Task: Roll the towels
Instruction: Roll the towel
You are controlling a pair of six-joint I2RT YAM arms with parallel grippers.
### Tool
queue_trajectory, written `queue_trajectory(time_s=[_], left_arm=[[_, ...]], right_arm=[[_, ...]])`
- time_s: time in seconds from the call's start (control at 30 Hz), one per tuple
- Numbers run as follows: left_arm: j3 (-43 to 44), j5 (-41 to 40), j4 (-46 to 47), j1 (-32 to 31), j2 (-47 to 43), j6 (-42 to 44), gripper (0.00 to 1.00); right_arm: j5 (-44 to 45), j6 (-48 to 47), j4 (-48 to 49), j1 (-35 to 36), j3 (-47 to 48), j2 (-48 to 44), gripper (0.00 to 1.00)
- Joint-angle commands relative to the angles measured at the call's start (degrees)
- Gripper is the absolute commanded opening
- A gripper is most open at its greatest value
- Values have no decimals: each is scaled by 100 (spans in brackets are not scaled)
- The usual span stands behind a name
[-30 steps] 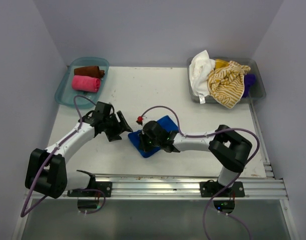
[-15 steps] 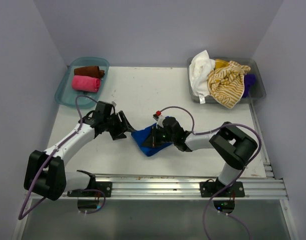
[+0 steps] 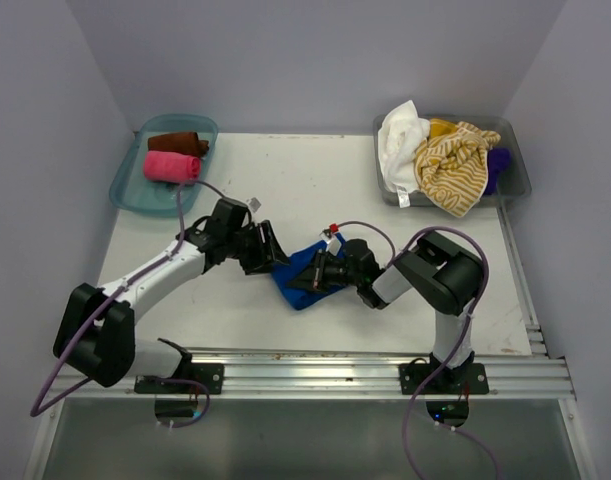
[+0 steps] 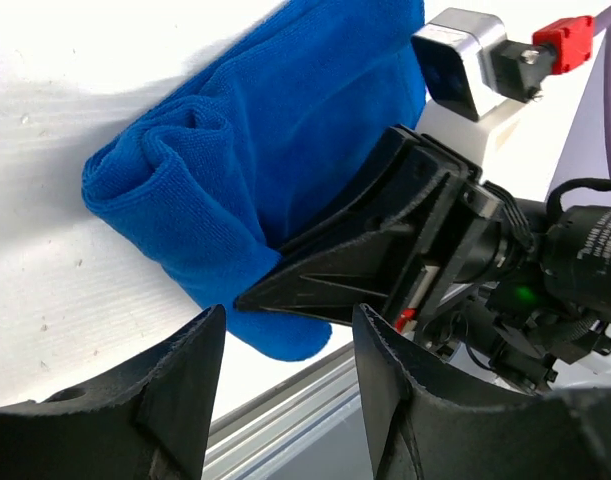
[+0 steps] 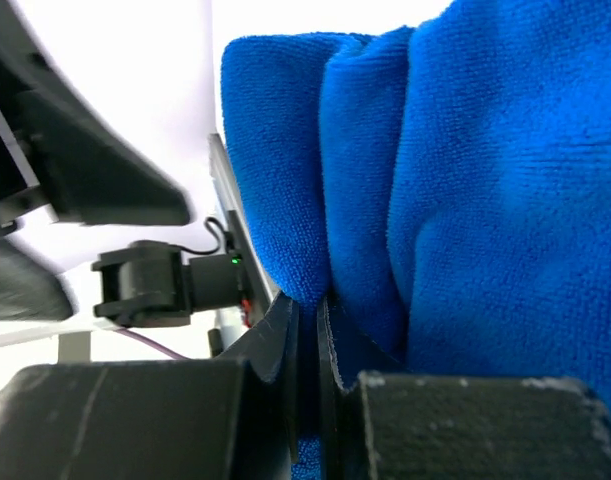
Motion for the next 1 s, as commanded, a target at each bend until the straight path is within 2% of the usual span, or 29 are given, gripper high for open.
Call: queue_trajectory(time_s=[0.0, 0.63, 0.97], left_arm=[[257, 155, 307, -17, 174, 259, 57], [495, 463, 1002, -44, 981, 488, 56], [565, 586, 1344, -70, 1430, 531, 55]], right_arm=[[-144, 296, 744, -76, -106, 3, 0], [-153, 1183, 2457, -348, -572, 697, 0], [-144, 1342, 2879, -463, -730, 1004, 0]])
